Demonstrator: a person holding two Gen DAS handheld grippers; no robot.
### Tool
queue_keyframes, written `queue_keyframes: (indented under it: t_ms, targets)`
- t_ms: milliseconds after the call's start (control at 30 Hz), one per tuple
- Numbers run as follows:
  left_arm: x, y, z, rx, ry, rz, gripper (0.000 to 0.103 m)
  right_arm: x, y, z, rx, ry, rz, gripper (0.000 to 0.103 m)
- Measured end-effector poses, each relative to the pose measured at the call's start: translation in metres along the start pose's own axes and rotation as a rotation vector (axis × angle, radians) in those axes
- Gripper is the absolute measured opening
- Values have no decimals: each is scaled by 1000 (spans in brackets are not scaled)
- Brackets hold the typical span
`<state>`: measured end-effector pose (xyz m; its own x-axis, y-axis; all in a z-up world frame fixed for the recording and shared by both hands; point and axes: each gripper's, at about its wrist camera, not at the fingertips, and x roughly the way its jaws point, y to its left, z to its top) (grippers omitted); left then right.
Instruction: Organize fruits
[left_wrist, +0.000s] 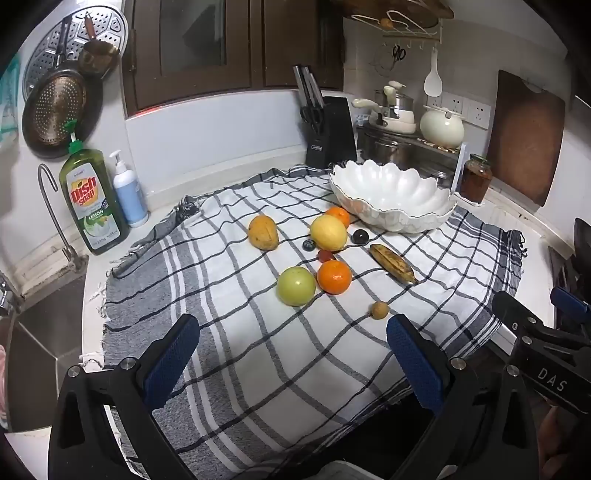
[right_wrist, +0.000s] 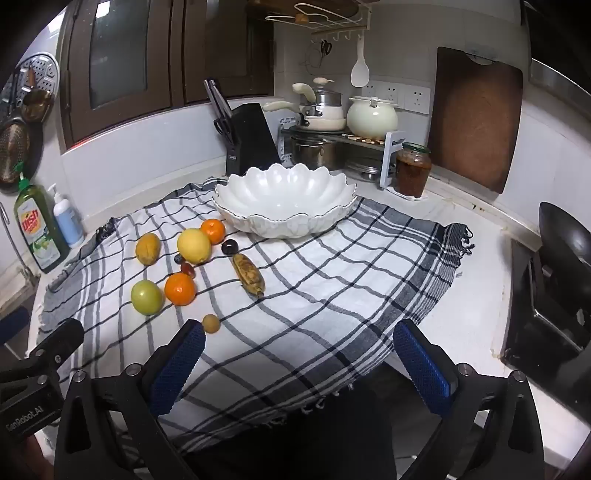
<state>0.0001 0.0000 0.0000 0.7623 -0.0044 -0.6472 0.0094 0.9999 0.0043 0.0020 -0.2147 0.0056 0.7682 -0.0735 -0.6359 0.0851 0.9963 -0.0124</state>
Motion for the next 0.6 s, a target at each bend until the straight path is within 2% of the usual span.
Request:
queue_keyframes:
  t_ms: [600]
  targets:
    - [-4,4,2,3,-9,10,103,-2,-2,0,-2,-4,-2,103]
